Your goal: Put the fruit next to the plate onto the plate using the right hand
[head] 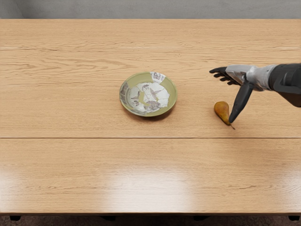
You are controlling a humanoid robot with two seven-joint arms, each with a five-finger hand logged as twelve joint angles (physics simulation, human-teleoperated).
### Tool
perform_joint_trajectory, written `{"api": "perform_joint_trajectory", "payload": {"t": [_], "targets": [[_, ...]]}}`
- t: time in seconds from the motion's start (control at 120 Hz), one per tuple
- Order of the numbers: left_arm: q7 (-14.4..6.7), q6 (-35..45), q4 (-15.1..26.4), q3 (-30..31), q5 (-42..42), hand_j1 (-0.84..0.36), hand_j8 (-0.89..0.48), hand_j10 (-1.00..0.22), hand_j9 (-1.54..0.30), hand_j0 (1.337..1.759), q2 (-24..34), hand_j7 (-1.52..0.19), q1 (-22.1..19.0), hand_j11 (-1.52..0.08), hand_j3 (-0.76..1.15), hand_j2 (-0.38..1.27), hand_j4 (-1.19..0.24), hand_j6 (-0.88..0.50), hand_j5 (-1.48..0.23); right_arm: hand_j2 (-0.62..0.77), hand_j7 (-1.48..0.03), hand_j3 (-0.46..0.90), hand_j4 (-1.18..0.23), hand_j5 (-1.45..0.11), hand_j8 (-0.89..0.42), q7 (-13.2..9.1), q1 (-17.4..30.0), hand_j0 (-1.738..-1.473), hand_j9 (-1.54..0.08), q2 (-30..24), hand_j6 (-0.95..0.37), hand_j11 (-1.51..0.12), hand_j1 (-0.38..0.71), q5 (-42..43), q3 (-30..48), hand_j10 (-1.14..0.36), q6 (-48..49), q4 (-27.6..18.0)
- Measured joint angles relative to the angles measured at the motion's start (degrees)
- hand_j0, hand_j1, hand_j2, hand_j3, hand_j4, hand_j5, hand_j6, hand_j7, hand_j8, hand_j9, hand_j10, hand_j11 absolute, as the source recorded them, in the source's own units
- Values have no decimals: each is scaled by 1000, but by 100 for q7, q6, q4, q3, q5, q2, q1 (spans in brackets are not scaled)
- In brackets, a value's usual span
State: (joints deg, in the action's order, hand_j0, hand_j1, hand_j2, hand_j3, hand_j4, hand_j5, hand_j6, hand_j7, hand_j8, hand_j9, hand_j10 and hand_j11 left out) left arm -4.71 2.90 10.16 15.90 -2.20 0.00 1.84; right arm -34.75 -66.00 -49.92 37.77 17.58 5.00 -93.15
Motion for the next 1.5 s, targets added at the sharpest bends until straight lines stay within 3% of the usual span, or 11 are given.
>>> {"api": "perform_joint_trajectory", "payload": {"t": [0.2,0.492,1.133,1.35,1.5], "targets": [[-1,0,1,0,0,349,0,0,0,1658,0,0,-5,0,0,0,0,0,0,-5,-43,0,-36,-43,-37,-22,472,-1658,-43,623,-38,-43,-311,877,-488,-36,-1437,309],[0,0,1,0,-1,349,0,0,0,1658,0,0,-7,0,0,0,0,0,0,-9,-70,0,-57,-71,-58,-25,808,-1658,-70,1151,-59,-70,-286,1666,-734,-57,-1791,776],[-1,0,1,0,0,349,0,0,0,1658,0,0,-5,0,0,0,0,0,0,-70,-474,0,-367,-474,-368,-26,1199,-1658,-474,1356,-369,-474,86,2395,-757,-367,-2305,899],[-2,0,-1,0,0,349,0,0,0,1658,0,0,0,0,0,0,0,0,0,-79,-544,0,-425,-541,-387,-26,1267,-1658,-545,1466,-424,-545,151,2419,-748,-423,-2325,1115],[-1,0,0,0,0,349,0,0,0,1658,0,0,-7,0,0,0,0,0,0,52,-608,0,-469,-613,-377,-28,1273,-1657,-616,1486,-463,-616,204,2411,-712,-466,-2333,1189]]}}
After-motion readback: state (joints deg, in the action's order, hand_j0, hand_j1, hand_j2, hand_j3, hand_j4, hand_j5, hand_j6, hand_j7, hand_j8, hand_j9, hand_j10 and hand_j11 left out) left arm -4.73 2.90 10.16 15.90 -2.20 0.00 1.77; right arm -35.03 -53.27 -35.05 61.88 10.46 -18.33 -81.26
